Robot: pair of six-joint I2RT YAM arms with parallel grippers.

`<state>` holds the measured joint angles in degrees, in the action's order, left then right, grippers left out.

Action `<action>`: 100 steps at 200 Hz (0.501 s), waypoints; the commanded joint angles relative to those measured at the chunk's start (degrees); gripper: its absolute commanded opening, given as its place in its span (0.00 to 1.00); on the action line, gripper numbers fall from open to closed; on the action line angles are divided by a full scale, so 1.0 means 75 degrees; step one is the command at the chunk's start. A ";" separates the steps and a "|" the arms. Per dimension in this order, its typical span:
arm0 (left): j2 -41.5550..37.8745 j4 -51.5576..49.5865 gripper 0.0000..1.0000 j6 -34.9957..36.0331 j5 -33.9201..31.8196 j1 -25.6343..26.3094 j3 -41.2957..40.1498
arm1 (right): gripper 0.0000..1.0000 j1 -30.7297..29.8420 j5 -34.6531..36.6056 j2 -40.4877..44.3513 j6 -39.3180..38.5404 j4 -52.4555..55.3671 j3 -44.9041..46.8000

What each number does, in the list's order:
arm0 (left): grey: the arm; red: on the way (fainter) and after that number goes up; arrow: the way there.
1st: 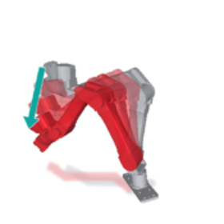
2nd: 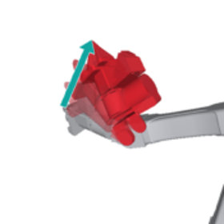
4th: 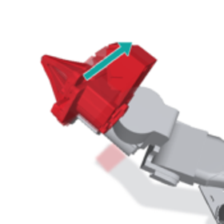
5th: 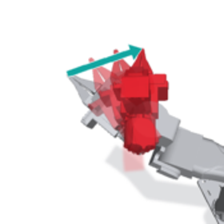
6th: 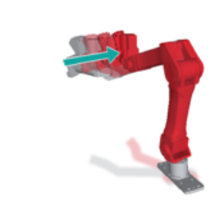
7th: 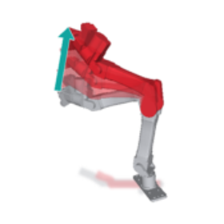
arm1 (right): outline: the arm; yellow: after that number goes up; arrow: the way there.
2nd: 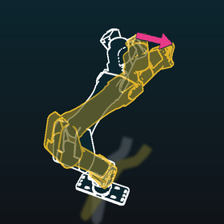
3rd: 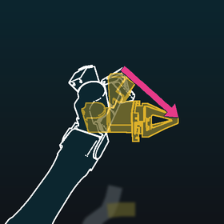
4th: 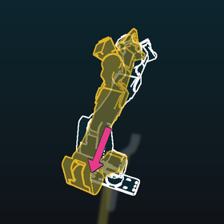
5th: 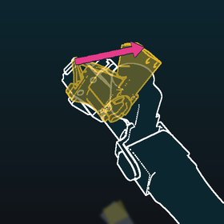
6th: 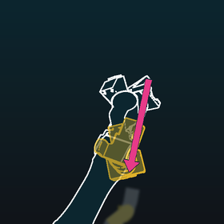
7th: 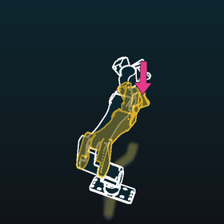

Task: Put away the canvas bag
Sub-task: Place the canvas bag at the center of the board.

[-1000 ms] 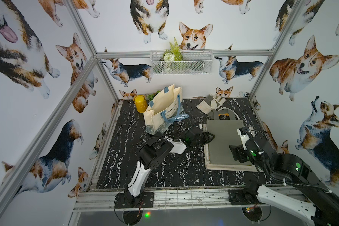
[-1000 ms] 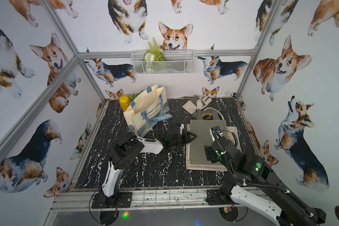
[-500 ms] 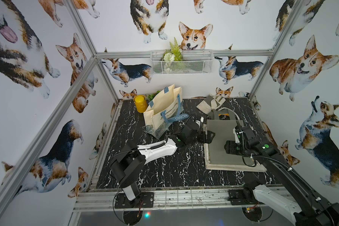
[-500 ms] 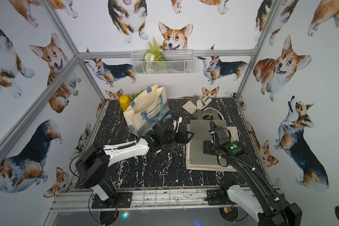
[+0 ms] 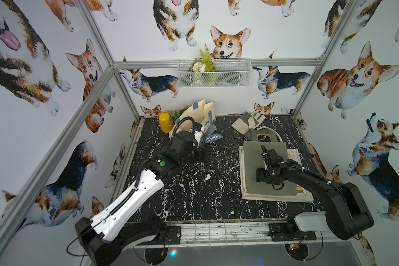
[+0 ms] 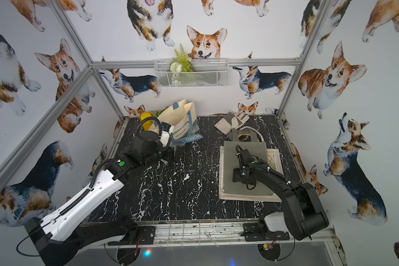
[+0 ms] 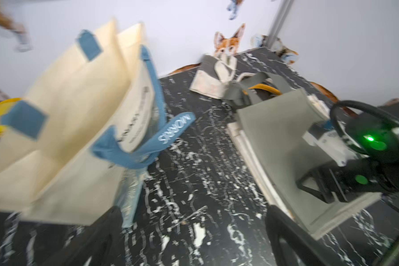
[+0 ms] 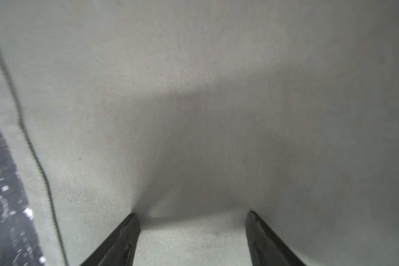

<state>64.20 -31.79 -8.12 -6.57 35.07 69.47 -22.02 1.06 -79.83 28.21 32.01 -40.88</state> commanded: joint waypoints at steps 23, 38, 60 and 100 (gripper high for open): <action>0.0074 -0.2333 1.00 0.0649 0.1316 -0.2277 0.0627 | 0.71 -0.0258 -0.0762 -0.1113 -0.0156 -0.0819 -0.0259; 0.0135 -0.2368 1.00 0.0709 0.1986 -0.3112 0.0658 | 0.69 -0.0491 -0.0769 -0.1391 -0.0137 -0.0857 -0.0392; 0.0197 -0.2262 1.00 0.1202 0.2121 -0.3360 0.0715 | 0.68 -0.0864 -0.0774 -0.1621 -0.0001 -0.0889 -0.0574; 0.0659 -0.1686 1.00 0.1756 0.2892 -0.3604 0.1109 | 0.73 -0.1033 -0.0261 -0.1062 -0.0118 -0.0184 -0.1150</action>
<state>67.70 -47.03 0.82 9.63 9.13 75.92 -29.36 1.98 -89.78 27.90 23.73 -47.97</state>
